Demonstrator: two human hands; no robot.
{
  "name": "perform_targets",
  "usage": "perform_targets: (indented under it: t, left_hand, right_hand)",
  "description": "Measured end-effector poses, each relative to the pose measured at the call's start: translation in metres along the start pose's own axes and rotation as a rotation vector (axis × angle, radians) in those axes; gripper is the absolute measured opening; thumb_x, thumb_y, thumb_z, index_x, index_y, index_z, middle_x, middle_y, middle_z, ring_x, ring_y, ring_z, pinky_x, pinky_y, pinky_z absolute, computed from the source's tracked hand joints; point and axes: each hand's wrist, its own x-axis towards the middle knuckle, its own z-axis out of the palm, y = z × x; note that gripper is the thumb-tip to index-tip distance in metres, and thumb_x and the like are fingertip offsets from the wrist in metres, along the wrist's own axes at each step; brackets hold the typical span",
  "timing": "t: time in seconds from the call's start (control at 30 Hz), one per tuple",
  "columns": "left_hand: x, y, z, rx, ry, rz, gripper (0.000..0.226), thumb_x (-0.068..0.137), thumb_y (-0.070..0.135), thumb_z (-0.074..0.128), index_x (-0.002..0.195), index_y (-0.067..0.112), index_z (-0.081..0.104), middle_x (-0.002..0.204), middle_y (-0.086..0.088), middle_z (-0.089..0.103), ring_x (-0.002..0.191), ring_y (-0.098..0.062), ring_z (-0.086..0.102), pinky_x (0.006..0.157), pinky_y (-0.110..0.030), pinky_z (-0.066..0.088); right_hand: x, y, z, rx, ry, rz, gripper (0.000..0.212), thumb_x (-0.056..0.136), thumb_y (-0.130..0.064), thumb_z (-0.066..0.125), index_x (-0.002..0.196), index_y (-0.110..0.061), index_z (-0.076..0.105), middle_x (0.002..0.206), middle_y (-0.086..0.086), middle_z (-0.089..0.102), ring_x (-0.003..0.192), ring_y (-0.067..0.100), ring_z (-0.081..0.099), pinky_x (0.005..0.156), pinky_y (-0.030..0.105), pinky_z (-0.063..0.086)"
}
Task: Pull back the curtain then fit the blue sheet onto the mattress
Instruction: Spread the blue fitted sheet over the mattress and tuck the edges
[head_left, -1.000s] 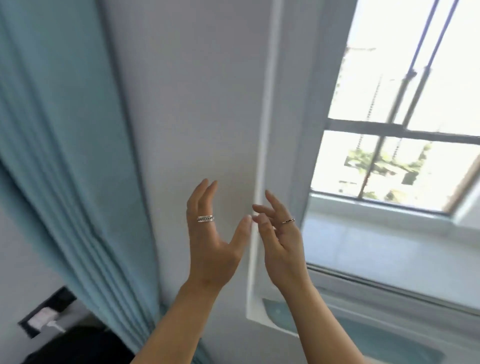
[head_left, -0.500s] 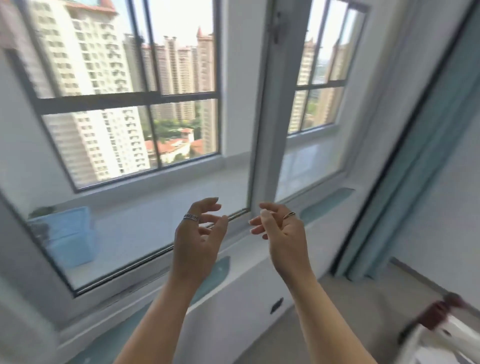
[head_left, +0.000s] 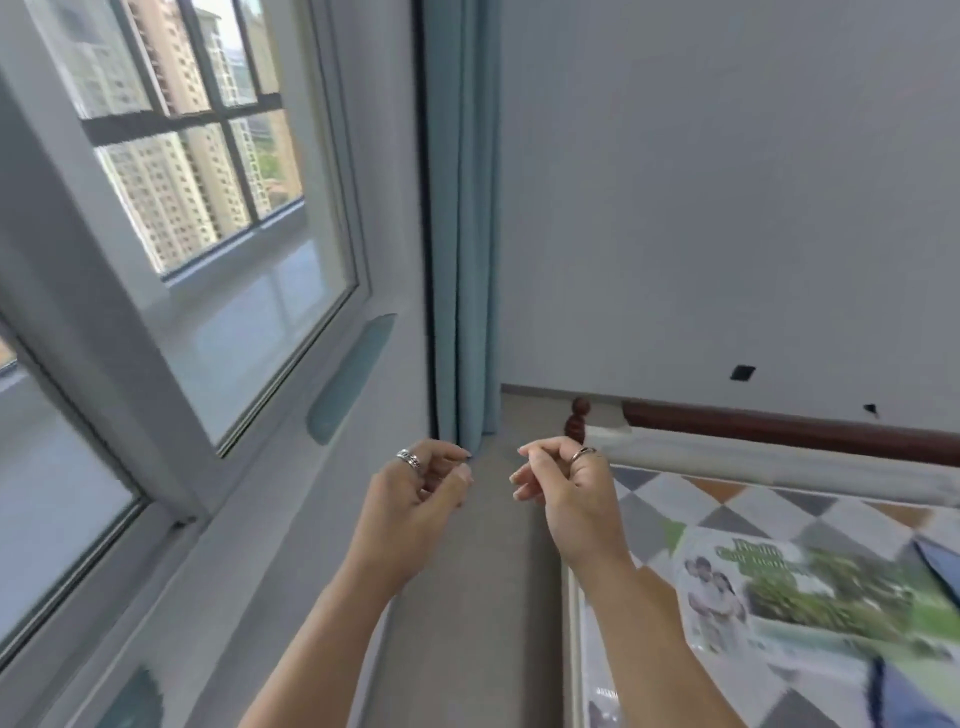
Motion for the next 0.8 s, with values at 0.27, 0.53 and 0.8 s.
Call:
perform_targets:
  t: [0.27,0.53,0.8]
  left_hand:
    - [0.138,-0.007,0.071,0.066,-0.223,0.003,0.018,0.092,0.000,0.062,0.090,0.017,0.069,0.076,-0.007,0.072,0.069,-0.023,0.068,0.069,-0.022,0.055]
    - [0.238,-0.015,0.180,-0.026,-0.441,0.006,0.018,0.094,0.004,0.062,0.090,0.020,0.070,0.079,-0.001,0.074,0.064,-0.013,0.068,0.064,-0.016,0.051]
    - [0.274,-0.033,0.367,-0.102,-1.037,0.071,0.016,0.096,0.013,0.061,0.093,0.028,0.068,0.081,0.003,0.074,0.069,-0.011,0.069,0.065,-0.019,0.052]
  right_hand:
    - [0.117,0.024,-0.050,0.071,0.171,0.073,0.016,0.091,-0.024,0.057,0.082,-0.023,0.071,0.073,0.008,0.073,0.058,0.014,0.065,0.056,0.016,0.047]
    - [0.184,0.028,-0.137,0.015,0.408,0.081,0.013,0.095,-0.013,0.060,0.089,-0.013,0.071,0.074,0.007,0.073,0.063,0.009,0.067,0.055,0.012,0.048]
    - [0.127,0.060,-0.243,-0.100,1.013,0.254,0.015,0.097,-0.015,0.059,0.086,-0.017,0.068,0.076,0.009,0.072,0.062,0.009,0.066,0.056,0.015,0.048]
